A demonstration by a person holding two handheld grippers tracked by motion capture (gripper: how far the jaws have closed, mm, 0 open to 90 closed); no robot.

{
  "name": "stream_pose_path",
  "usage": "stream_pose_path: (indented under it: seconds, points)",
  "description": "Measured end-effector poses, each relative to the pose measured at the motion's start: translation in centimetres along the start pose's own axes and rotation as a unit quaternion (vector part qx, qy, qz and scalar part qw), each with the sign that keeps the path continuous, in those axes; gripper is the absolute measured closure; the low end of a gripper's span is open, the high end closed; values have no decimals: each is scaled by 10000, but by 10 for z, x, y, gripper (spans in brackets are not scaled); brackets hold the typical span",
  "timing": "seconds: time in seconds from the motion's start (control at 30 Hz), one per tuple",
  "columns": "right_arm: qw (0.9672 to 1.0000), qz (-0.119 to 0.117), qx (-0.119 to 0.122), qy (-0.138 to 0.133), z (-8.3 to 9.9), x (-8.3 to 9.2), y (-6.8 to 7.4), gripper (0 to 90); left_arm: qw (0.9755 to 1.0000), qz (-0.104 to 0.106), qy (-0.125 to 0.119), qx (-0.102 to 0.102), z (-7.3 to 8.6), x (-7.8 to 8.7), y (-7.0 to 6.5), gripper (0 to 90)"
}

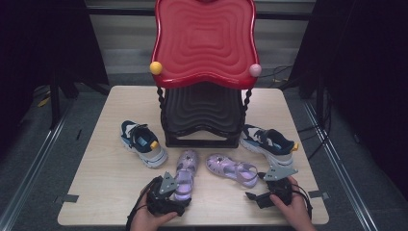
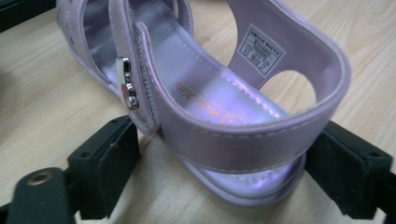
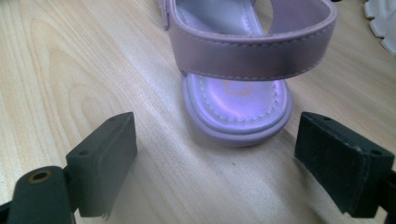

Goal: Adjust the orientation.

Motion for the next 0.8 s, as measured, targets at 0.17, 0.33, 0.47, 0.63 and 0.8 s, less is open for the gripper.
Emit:
stream_pose_path:
  seconds: [0.17, 0.33, 0.47, 0.63, 0.8]
  points:
    - [10000, -4, -8, 3, 0, 0, 0, 127, 10000, 67, -38, -31, 2, 2, 1, 168]
    - [10000, -12, 2, -1, 0, 0, 0, 127, 9999, 94, -14, -97, 2, 4, 2, 205]
    - [10000, -17, 10, -2, 0, 0, 0, 126, 9999, 123, -66, -61, 3, 5, 3, 212]
    - [10000, -20, 11, -1, 0, 0, 0, 127, 10000, 39, -79, 13, 7, 11, 10, 267]
    - [10000, -21, 12, -1, 0, 0, 0, 127, 9999, 44, -118, 94, 9, 15, 14, 303]
Point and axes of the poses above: each handheld gripper's, and its own axes: x roughly backward along the jaws, z roughly out of its underside, y roughly to its left, the point moved 2 cm from there along -x, roughly forward along the jaws, and after that the axes turned 8 degrees about x, right-handed, at the moved point
